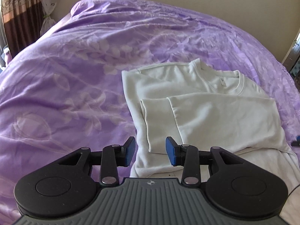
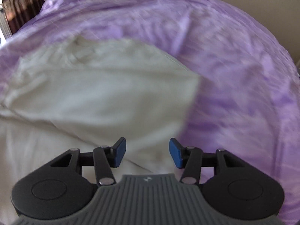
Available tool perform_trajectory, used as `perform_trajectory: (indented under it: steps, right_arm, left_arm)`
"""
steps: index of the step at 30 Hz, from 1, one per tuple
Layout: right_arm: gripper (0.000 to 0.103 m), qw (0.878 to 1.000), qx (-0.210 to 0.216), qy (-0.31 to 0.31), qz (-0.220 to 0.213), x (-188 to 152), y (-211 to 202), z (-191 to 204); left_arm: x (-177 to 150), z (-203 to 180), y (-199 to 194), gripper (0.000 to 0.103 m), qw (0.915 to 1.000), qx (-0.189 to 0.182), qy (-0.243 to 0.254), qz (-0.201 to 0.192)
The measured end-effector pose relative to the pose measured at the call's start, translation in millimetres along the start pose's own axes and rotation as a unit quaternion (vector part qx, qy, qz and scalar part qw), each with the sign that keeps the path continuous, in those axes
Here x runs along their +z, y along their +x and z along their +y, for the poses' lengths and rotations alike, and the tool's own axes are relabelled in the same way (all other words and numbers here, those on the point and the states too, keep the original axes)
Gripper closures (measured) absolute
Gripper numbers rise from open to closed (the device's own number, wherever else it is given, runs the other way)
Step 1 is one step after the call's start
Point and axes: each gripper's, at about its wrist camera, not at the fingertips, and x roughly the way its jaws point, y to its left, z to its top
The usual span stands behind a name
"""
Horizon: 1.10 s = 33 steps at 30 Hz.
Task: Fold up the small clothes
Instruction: 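Fold the held sleeve across the chest with the right gripper and release, then move both open grippers to the sweatshirt hem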
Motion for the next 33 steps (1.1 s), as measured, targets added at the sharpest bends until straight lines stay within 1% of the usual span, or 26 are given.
perform_trajectory:
  steps: [3, 7, 8, 10, 11, 12, 13, 15, 16, 19, 22, 24, 25, 26, 27, 28, 31, 33]
  right_arm:
    - [0.053, 0.999, -0.008, -0.022, 0.024, -22, 5, -20]
    - [0.052, 0.997, 0.001, -0.063, 0.037, -43, 19, -16]
    - [0.052, 0.997, -0.005, -0.071, 0.036, -46, 24, -13]
    - [0.055, 0.995, -0.037, -0.083, 0.036, -47, 34, -6]
    - [0.07, 0.994, -0.054, -0.086, 0.031, -48, 35, -6]
    - [0.091, 0.994, -0.063, -0.084, 0.025, -46, 34, -7]
    - [0.097, 0.995, -0.058, -0.075, 0.022, -45, 29, -11]
    - [0.103, 0.997, -0.048, -0.053, 0.018, -45, 20, -23]
    - [0.103, 0.997, -0.055, -0.048, 0.021, -47, 18, -29]
    - [0.103, 0.998, -0.04, -0.021, 0.035, -56, 25, -44]
    - [0.103, 0.998, -0.04, -0.004, 0.046, -61, 36, -47]
    - [0.103, 0.998, -0.04, 0.01, 0.054, -61, 36, -48]
    - [0.103, 0.997, -0.042, 0.019, 0.06, -60, 34, -50]
    - [0.099, 0.997, -0.041, 0.024, 0.067, -59, 33, -52]
    - [0.092, 0.996, -0.045, 0.027, 0.073, -59, 27, -53]
    - [0.089, 0.996, -0.051, 0.025, 0.074, -60, 21, -53]
    - [0.087, 0.996, -0.064, 0.005, 0.059, -63, -7, -54]
    - [0.087, 0.997, -0.059, 0.006, 0.042, -65, -33, -58]
  left_arm:
    - [-2, -3, 10, 0.06, 0.9998, 0.015, 0.004, 0.009]
    - [-4, -5, 24, 0.06, 0.9993, 0.026, 0.004, 0.028]
    - [-6, -7, 27, 0.06, 0.9988, 0.033, 0.01, 0.034]
    - [-9, -11, 29, 0.06, 0.9979, 0.049, 0.019, 0.036]
    - [-11, -12, 30, 0.06, 0.9977, 0.051, 0.024, 0.037]
    - [-11, -12, 30, 0.06, 0.9977, 0.051, 0.025, 0.038]
    - [-12, -12, 31, 0.062, 0.9977, 0.05, 0.024, 0.04]
    - [-12, -10, 38, 0.07, 0.9966, 0.055, 0.023, 0.058]
    - [-12, -9, 43, 0.07, 0.9956, 0.06, 0.021, 0.068]
    - [-15, -11, 51, 0.07, 0.9937, 0.072, 0.034, 0.079]
    - [-14, -10, 45, 0.07, 0.9926, 0.078, 0.034, 0.086]
    - [-13, -6, 37, 0.069, 0.9922, 0.079, 0.035, 0.09]
    - [-13, -4, 30, 0.068, 0.9923, 0.075, 0.035, 0.092]
    - [-13, -2, 24, 0.068, 0.9923, 0.074, 0.035, 0.093]
    - [-13, -2, 15, 0.068, 0.9921, 0.078, 0.04, 0.09]
    - [-13, -4, 5, 0.068, 0.9919, 0.08, 0.051, 0.085]
    - [-13, -7, -30, 0.068, 0.9914, 0.081, 0.08, 0.065]
    - [-12, -10, -55, 0.068, 0.9911, 0.075, 0.095, 0.055]
